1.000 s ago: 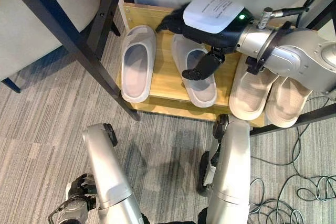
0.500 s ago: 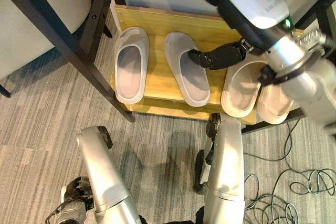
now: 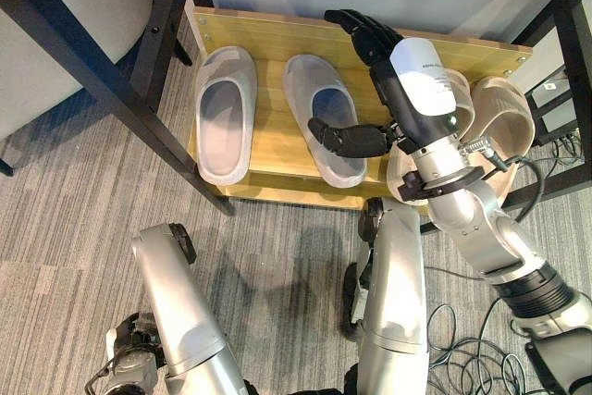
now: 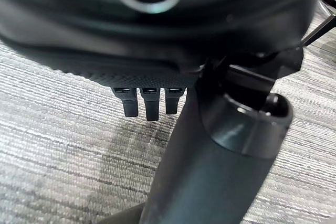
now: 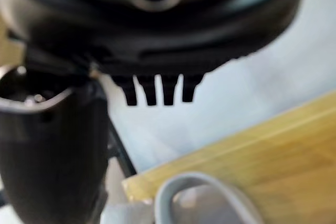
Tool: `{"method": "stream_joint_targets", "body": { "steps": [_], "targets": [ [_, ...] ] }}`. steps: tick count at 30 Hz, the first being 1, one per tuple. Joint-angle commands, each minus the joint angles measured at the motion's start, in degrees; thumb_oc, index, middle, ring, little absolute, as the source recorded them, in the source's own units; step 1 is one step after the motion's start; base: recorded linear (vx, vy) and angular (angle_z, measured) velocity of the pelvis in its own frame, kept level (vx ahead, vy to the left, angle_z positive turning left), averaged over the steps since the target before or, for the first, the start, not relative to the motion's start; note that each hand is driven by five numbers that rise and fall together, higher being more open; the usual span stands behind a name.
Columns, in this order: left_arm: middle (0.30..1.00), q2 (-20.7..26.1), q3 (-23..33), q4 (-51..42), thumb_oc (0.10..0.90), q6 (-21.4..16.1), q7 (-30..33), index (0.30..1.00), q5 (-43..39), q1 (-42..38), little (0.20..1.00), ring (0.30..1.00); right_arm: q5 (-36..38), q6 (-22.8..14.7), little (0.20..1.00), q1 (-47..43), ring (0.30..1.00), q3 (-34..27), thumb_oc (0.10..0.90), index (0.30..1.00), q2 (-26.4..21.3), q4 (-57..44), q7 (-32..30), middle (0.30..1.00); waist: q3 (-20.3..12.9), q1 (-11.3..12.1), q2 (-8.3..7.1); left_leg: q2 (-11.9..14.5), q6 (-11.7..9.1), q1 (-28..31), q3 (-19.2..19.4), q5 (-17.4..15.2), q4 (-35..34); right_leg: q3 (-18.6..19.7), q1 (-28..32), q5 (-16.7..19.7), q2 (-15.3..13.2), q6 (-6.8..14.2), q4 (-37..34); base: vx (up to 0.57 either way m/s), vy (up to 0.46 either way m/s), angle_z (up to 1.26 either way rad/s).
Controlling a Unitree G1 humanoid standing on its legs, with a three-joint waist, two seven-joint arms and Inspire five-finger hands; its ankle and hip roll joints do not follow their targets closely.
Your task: Arrange the slippers neatly on the shoe rack.
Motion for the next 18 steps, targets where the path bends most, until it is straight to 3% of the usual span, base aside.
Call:
{"method": "stream_joint_targets", "body": {
  "steps": [1, 9, 18],
  "targets": [
    [0.900, -4.3, -1.8, -0.6, 0.800, -1.5, 1.7, 0.900, 0.2, -2.4, 0.900, 0.900, -2.4, -1.5, 0.900, -2.1, 0.900, -5.4, 0.800, 0.900, -0.6, -9.6, -4.4, 0.900, -2.0, 2.4, 2.03, -3.0, 6.9, -4.6, -2.4, -2.1, -2.0, 9.4, 1.9, -2.3, -2.0, -3.8, -0.9, 0.00, 0.000, 0.00],
    [0.900, -5.4, -2.1, -1.1, 0.800, -1.2, 2.8, 0.900, 0.2, -1.2, 0.900, 0.900, -3.8, -1.5, 0.900, 6.5, 0.900, -3.9, 0.800, 0.900, 3.5, -11.0, -3.8, 0.900, -2.0, 1.7, 2.15, -3.4, 7.1, -5.2, -2.4, -2.1, -1.5, 9.2, 1.8, -2.6, -2.1, -3.9, -1.0, 0.00, 0.000, 0.00],
    [0.900, -5.5, -2.6, -1.6, 0.800, -1.2, 2.9, 0.900, -0.2, -0.7, 0.900, 0.900, -4.5, -1.0, 0.900, 7.2, 0.900, -1.9, 0.800, 0.900, 5.1, -10.8, -2.9, 0.900, -2.0, 1.6, 2.23, -3.7, 7.1, -5.4, -2.3, -1.8, -1.7, 9.0, 1.8, -2.6, -2.1, -4.0, -1.0, 0.00, 0.000, 0.00]
  ]
}}
